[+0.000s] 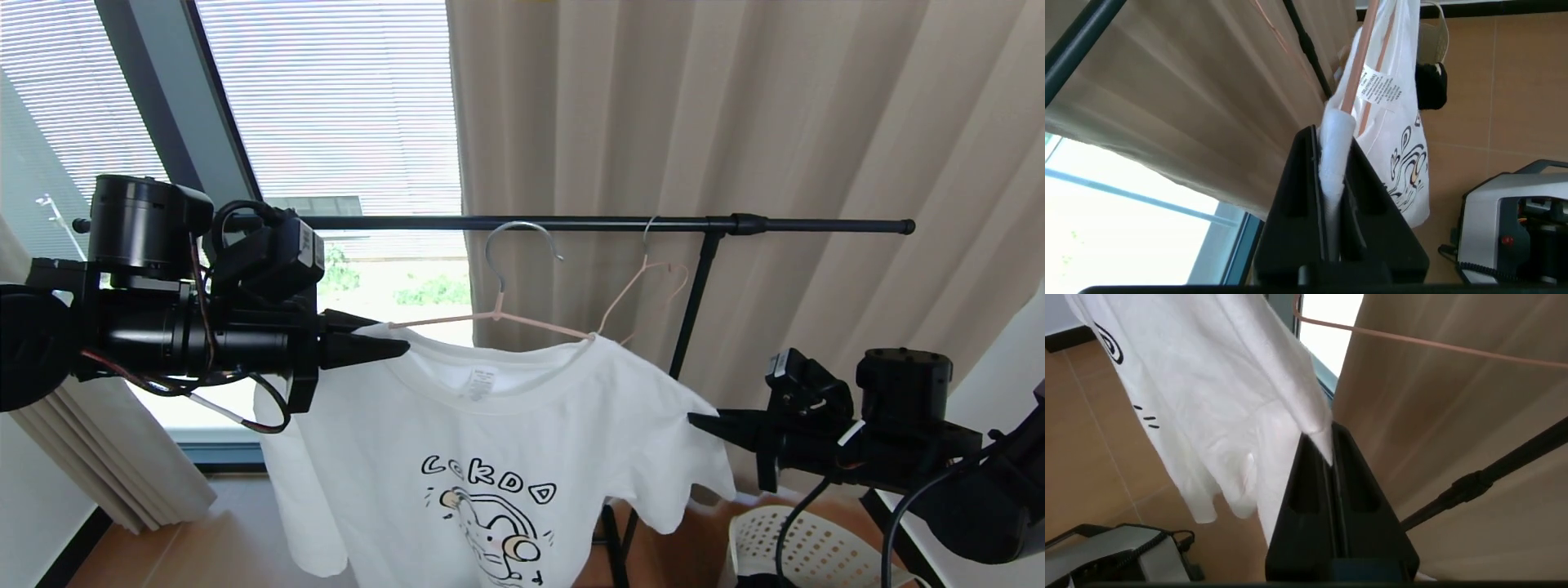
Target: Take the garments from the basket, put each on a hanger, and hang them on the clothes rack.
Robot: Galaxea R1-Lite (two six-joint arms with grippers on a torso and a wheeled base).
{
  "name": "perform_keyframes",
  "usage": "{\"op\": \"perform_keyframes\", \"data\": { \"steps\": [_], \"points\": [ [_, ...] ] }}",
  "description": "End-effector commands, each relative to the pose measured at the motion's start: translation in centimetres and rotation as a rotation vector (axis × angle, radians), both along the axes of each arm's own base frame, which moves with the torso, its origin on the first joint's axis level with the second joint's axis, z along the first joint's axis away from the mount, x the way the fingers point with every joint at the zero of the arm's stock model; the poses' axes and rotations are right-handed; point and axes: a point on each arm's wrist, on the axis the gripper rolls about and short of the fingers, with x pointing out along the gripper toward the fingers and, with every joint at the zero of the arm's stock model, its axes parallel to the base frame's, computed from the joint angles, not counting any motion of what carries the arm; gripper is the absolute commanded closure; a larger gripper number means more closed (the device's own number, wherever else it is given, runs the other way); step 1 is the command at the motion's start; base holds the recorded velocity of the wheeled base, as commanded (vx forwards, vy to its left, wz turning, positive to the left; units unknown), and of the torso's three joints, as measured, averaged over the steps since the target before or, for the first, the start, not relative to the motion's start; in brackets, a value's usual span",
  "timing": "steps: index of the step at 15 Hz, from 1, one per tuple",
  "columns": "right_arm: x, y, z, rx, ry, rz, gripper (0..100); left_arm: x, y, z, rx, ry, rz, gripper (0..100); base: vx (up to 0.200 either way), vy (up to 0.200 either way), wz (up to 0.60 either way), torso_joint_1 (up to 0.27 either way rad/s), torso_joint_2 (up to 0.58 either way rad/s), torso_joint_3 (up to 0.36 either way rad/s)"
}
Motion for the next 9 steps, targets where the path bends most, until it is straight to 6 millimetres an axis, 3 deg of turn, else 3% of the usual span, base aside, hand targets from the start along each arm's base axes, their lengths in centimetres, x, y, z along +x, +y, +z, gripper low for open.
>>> {"op": "perform_keyframes", "data": {
  "steps": [1,9],
  "points": [
    [0.23,-0.40,0.21,0.001,-0.011,-0.014,100,-0.09,0.27,0.02,0.000,-0.001,0.008,100,0.000,0.000,0.00,0.000,0.00,0.000],
    [0.57,-1.15,0.30,0.002,-0.018,-0.040,100,-0.09,0.89,-0.10,0.000,0.004,0.030,100,0.000,0.000,0.00,0.000,0.00,0.000]
  ]
}}
